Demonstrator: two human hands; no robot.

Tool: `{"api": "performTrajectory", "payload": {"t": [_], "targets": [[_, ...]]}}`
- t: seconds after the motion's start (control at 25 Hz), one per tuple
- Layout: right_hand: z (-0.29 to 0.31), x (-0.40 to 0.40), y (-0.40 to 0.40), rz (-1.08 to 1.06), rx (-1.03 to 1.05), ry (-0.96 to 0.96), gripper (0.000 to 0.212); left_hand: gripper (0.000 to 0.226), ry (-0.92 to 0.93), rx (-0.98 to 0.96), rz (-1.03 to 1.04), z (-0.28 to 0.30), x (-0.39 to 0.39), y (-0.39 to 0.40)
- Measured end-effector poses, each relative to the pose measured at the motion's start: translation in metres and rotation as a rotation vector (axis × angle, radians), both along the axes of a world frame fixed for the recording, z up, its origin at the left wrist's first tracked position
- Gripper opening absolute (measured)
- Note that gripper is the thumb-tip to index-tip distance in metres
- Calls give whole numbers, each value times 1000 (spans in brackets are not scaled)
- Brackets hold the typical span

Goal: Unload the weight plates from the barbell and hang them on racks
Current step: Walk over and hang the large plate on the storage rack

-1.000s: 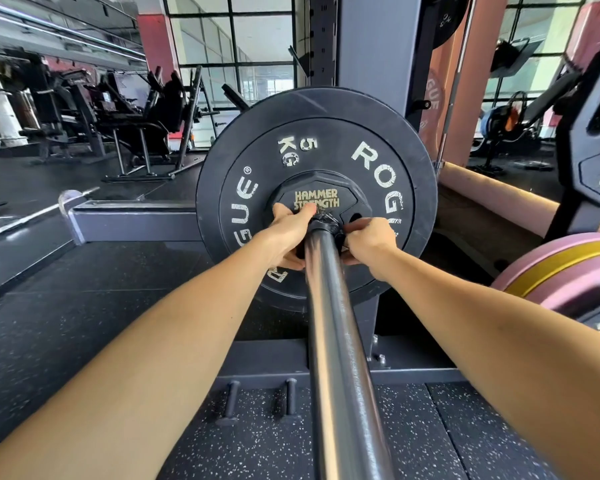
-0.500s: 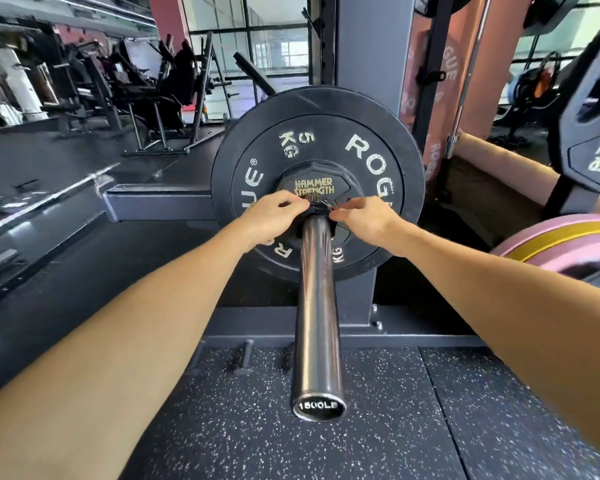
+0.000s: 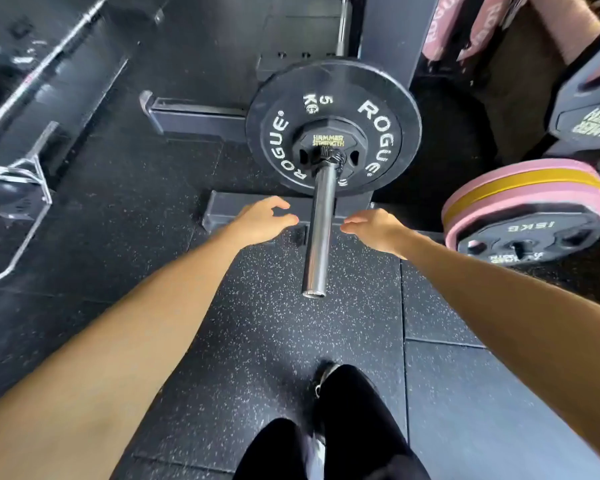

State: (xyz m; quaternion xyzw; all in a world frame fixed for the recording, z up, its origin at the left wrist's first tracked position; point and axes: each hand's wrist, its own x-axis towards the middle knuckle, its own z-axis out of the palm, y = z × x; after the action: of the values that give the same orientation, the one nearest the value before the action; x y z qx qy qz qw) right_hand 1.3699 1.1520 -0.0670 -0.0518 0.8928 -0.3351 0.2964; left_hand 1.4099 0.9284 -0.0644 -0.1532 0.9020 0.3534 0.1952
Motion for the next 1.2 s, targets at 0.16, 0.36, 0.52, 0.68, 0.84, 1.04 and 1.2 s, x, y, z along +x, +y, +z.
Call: {"api": "performTrajectory", "payload": {"t": [0.16, 0.36, 0.52, 0.68, 0.84, 1.04, 1.2], "targets": [[11, 72, 11, 17, 29, -178, 31, 48, -240, 57, -2, 17, 82, 16], [2, 158, 20, 143, 177, -436, 37, 45, -496, 100, 54, 27, 187, 31], [-1, 166, 8, 339, 312, -438, 40, 52, -565, 181, 227, 19, 226, 27], [9, 122, -40, 408, 311, -393, 44, 48, -482, 189, 478, 20, 223, -20], [12, 92, -107, 546, 330, -353, 51, 46, -399, 237, 681, 19, 236, -70], [9, 86, -212, 838, 406, -289, 46, 51, -449, 241, 805, -1, 267, -134], [15, 69, -307, 901, 435, -273, 51, 62, -533, 290, 790, -15, 267, -224]]}}
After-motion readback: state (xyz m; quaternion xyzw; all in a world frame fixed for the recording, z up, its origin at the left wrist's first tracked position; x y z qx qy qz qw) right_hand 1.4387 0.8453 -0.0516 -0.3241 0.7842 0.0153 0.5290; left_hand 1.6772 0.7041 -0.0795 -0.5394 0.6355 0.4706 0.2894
